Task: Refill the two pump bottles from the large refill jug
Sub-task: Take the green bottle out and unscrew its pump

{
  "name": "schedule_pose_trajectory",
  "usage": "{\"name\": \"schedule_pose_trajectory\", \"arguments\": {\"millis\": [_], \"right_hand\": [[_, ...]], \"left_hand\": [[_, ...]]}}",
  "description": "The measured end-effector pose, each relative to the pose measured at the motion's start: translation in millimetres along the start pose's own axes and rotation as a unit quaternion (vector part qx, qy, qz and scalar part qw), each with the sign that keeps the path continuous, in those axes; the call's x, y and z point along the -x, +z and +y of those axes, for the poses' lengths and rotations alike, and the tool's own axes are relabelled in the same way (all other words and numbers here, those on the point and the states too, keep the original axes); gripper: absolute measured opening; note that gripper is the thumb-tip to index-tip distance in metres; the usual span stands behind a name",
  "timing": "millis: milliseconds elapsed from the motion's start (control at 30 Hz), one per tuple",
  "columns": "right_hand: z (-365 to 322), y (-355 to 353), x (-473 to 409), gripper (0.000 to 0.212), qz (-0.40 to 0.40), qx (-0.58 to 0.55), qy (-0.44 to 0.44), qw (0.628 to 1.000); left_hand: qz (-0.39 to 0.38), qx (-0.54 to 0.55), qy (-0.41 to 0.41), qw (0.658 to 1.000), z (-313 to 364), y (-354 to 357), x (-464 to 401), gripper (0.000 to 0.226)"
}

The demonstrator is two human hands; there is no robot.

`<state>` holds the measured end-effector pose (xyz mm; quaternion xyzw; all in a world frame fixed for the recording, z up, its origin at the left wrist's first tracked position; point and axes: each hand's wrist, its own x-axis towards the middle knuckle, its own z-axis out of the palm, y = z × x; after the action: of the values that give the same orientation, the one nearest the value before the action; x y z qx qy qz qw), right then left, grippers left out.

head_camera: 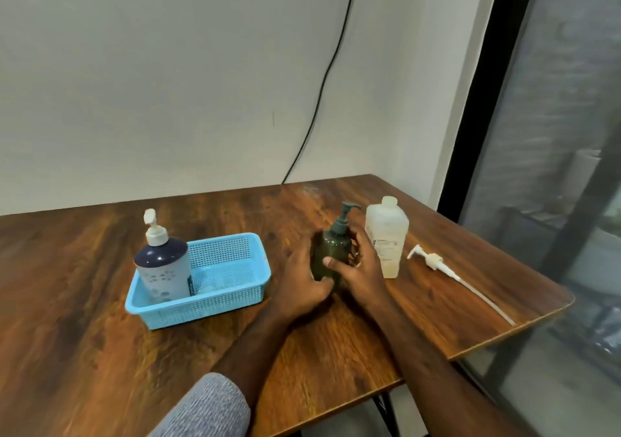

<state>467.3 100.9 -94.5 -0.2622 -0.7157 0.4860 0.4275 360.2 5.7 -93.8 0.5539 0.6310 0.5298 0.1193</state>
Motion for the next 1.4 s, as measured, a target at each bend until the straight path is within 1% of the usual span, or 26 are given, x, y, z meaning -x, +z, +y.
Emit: {"name": "schedule_pose_trajectory", "arguments": {"millis": [67,100,167,200,267,300,367,433,500,567,667,767,867,1000,1133,1200,1400], "right_hand": [[3,3,-6,0.072,-0.004,-0.013,-0.010,1.000],[4,4,-9,0.075,-0.009,-0.020,-0.013,1.000],[5,7,-16,0.079,-0.032,-0.028,-0.011,0.999],[5,8,-20,0.075,-0.046,-0.033,-0.011,0.998],[2,11,-26,0.060,-0.057,-0.030,-0.026,0.998],[0,13,-29,0.050,-0.048,-0.025,-0.038,0.998],[-3,16,-34,0.031,0.000,-0.022,-0.065,0.998],[-2,18,-36,0.026,0.058,-0.031,-0.081,0.995],[1,18,-38,0.025,0.085,-0.045,-0.084,0.992],[5,18,-40,0.026,0.091,-0.047,-0.094,0.990],[7,18,-41,0.029,0.094,-0.048,-0.112,0.988],[3,20,-39,0.033,0.092,-0.034,-0.133,0.986],[2,18,-35,0.029,0.094,-0.028,-0.150,0.984],[-3,16,-31,0.030,0.098,-0.012,-0.184,0.978],[-6,14,-37,0.026,0.107,0.000,-0.172,0.979],[-8,13,-38,0.031,0.106,-0.019,-0.151,0.983],[-11,16,-34,0.029,0.084,-0.003,-0.142,0.986]], "left_hand": [[-0.034,-0.002,0.004,0.999,-12,3,-5,0.092],[-0.026,-0.004,-0.004,1.000,-17,4,-7,0.093],[0.020,0.011,-0.029,0.999,-26,5,-13,0.083],[0.043,0.025,-0.038,0.998,-28,5,-17,0.075],[0.070,0.044,-0.047,0.995,-26,4,-21,0.063],[0.075,0.046,-0.047,0.995,-25,4,-23,0.060],[0.073,0.048,-0.048,0.995,-24,4,-24,0.062],[0.062,0.058,-0.051,0.995,-28,4,-24,0.067],[0.056,0.065,-0.051,0.995,-34,4,-26,0.068],[0.057,0.047,-0.044,0.996,-35,6,-26,0.070],[0.088,0.020,-0.033,0.995,-30,7,-27,0.071],[0.112,0.030,-0.024,0.993,-24,6,-26,0.066],[0.097,0.028,-0.010,0.995,-22,5,-25,0.060],[0.081,0.028,0.012,0.996,-22,3,-25,0.060],[0.087,0.017,0.008,0.996,-26,4,-25,0.065],[0.091,0.020,0.000,0.996,-28,3,-26,0.067],[0.064,0.071,-0.015,0.995,-30,0,-24,0.066]]}}
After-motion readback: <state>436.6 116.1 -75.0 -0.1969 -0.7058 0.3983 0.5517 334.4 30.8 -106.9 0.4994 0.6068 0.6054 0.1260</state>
